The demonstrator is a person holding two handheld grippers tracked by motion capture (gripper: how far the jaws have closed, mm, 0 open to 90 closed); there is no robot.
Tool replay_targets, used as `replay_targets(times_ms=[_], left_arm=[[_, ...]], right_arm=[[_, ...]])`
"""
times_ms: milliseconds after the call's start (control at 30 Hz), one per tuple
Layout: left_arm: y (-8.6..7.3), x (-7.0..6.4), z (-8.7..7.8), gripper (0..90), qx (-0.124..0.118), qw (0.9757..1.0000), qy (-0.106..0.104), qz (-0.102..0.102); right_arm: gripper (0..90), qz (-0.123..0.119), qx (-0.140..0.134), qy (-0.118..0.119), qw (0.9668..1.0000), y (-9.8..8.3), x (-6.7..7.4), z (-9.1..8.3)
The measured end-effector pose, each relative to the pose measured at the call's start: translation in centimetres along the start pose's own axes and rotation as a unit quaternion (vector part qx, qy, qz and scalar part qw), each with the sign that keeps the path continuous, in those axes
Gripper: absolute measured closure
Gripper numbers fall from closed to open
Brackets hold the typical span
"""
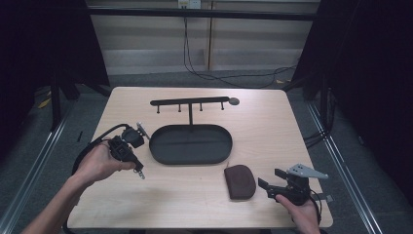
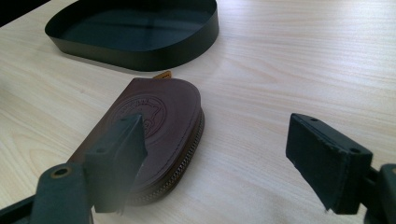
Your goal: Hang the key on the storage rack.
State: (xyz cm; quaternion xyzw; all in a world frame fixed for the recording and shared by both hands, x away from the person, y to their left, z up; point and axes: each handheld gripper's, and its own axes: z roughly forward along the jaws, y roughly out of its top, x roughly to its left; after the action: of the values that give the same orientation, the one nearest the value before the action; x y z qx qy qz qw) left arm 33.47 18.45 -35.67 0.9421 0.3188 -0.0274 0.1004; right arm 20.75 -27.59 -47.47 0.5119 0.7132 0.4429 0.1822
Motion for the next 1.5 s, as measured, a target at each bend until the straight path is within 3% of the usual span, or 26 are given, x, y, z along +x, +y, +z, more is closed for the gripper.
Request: replay_targets(times_ms=[333, 700, 767, 1233, 1500], left_arm=[[1.1, 0.1, -2.1, 89.1, -0.002, 0.9998, 0.018, 0.006], [2.4, 0.8, -3.7, 89.2, -0.006, 0.9997, 0.023, -0.006], [2.7, 0.8, -4.3, 89.2, -0.007, 0.9994, 0.032, -0.007], [5.5, 1.8, -7.2, 89.1, -0.030, 0.9975, 0.052, -0.036], [7.3, 1.9, -7.8, 89.1, -0.017, 0.9976, 0.059, -0.032]], right_arm=[[19.7, 0.000, -0.002, 0.001, 1.0000, 0.0, 0.0, -0.1], [18.8, 0.001, -0.001, -0.002, 1.0000, 0.0, -0.2, -0.1], [18.8, 0.001, -0.001, -0.003, 1.0000, 0.0, -0.2, -0.1], [18.3, 0.002, -0.001, -0.001, 1.0000, -0.1, -0.2, -0.1], [18.3, 0.003, -0.001, 0.000, 1.0000, -0.1, -0.2, -0.2]])
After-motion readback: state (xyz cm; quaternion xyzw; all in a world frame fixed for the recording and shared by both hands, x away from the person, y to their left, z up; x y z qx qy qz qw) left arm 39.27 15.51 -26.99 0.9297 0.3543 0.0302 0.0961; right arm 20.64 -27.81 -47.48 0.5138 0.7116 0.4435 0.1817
